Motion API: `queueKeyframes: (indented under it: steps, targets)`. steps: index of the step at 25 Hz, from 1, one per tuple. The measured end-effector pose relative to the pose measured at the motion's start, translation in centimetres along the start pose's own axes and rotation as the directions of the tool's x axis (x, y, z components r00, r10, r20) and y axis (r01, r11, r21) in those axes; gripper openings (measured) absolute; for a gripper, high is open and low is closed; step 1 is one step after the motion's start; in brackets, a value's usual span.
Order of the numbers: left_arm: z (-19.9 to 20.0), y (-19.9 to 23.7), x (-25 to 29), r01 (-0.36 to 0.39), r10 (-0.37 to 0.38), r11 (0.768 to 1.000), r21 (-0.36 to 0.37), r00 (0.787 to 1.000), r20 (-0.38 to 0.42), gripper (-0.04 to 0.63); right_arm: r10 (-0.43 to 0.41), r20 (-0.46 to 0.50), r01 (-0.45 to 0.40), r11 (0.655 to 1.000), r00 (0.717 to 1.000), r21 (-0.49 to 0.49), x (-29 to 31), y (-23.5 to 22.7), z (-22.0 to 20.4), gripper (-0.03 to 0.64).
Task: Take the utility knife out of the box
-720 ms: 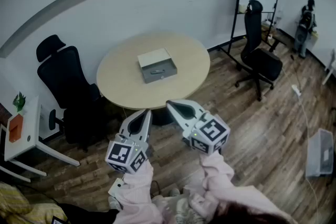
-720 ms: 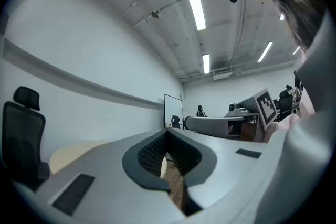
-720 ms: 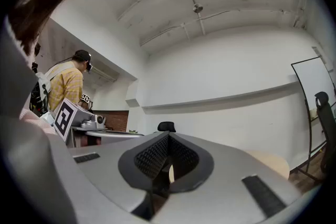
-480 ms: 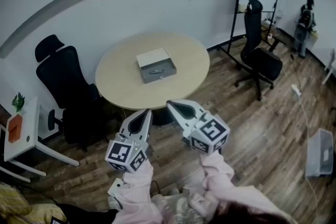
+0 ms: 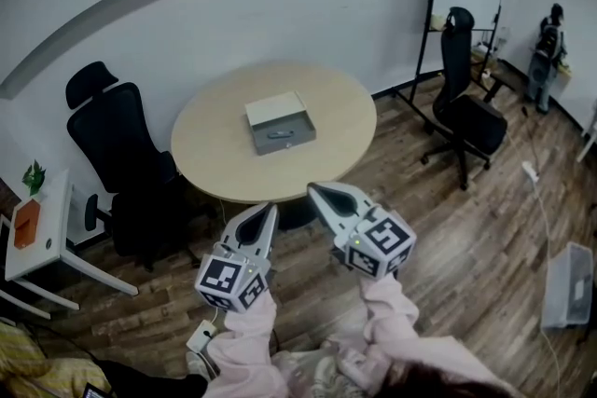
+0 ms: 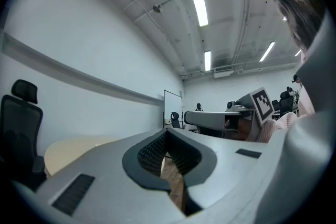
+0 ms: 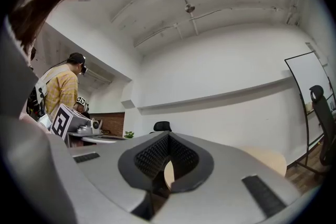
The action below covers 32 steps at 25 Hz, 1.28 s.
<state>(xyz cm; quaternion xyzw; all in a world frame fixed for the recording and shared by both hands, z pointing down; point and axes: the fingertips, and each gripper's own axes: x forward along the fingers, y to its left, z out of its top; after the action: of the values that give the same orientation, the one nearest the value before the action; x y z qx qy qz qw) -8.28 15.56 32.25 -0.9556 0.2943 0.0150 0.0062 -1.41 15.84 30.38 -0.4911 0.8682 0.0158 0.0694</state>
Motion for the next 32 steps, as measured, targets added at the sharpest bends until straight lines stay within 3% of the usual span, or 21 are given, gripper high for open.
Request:
queueKeyframes:
  steps: [9,20,32]
  targets:
    - [-0.9,1.9,0.8,-0.022,0.021,0.999,-0.026,0.999,-0.024,0.009,0.018,-0.002,-0.018,0.999,1.0,0.042,1.7,-1.3,-0.6,-0.006]
    - [-1.8,6.2,3.9,0.022,-0.024,0.999,-0.04,0.999,-0.045,0.011,-0.001,0.001,0.001,0.997,1.0,0.079,6.4,-4.2,-1.3,-0.006]
    - [-3.0,11.5,6.3,0.019,-0.023,0.998,-0.066,0.998,-0.058,0.009,-0.037,-0.033,0.041,0.994,0.999,0.1,10.8,-6.7,-3.1,-0.006]
